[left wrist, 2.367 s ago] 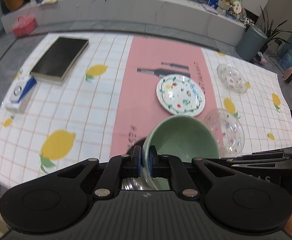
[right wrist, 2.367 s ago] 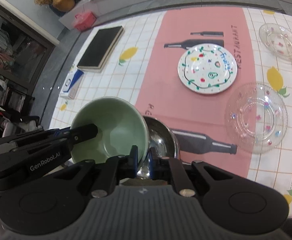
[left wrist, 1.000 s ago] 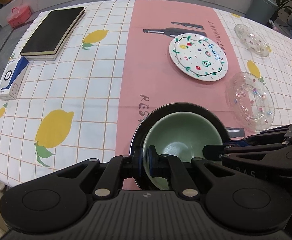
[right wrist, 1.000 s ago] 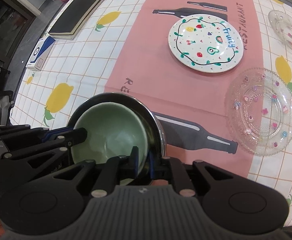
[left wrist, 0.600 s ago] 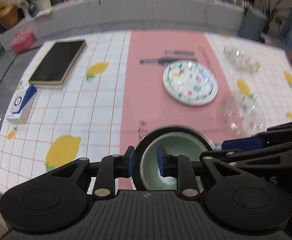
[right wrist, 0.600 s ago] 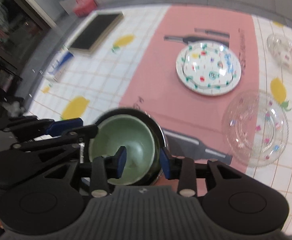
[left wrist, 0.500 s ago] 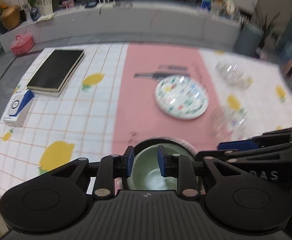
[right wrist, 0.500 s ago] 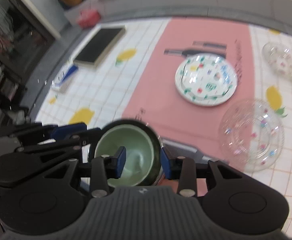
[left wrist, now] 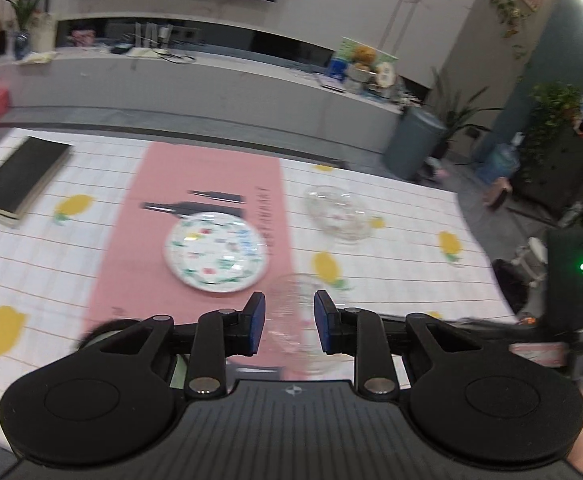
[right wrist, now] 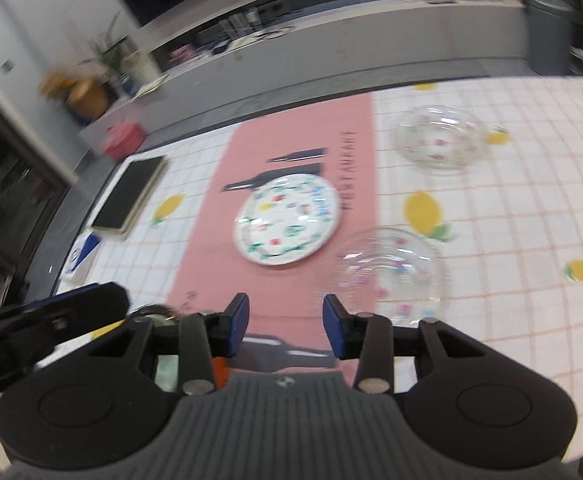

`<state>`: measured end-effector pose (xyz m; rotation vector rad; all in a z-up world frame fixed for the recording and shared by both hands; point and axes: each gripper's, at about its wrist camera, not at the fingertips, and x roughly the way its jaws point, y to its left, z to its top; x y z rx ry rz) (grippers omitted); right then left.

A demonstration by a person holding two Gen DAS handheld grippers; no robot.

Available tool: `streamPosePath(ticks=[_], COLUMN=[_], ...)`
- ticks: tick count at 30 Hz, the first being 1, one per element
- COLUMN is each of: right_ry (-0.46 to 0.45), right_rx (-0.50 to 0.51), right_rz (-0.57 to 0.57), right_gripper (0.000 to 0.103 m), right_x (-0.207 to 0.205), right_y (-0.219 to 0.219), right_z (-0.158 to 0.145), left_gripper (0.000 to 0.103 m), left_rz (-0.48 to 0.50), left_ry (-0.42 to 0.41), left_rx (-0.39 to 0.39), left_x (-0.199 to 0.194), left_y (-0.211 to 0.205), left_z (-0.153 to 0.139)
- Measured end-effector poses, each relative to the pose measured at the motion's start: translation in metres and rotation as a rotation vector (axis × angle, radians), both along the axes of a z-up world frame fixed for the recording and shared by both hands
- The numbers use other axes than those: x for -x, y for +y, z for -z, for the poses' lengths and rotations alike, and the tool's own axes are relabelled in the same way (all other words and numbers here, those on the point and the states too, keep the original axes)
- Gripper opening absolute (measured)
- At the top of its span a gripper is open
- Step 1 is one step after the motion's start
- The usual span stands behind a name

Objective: Organize plates and bowls
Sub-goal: 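Move both grippers to the rim of the clear glass plate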

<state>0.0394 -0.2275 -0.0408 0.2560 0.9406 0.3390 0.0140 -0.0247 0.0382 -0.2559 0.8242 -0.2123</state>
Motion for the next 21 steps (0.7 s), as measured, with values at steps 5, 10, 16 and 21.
streamPosePath(ticks=[5,10,16,21], right_ry=[0.019,0.04,0.079,0.105], right_rx=[0.008,-0.02,-0.045,-0.057], right_rz=[0.095,0.193,0.263,0.262], right_gripper=[0.041,0.041,0.042,0.046], right_x=[-0.006,-0.018,-0.039,-0.055], right_y=[-0.039,-0.074,-0.095,-0.1], right_z=[0.014,0.031,0.054,0.07], left_gripper=[0.03,0.03,0.033,0.044], left_rz=[0.028,-0.002,-0.051,-0.132], left_ry=[0.012,0.054,0.084,0.147], left_rx=[0.039,0.085,0.063,0.077], left_x=[-0.015,-0.03,-0.049,-0.063], left_y=[-0.034,-0.053,-0.064,-0.055], left_z=[0.009,0.034,0.075,0.115])
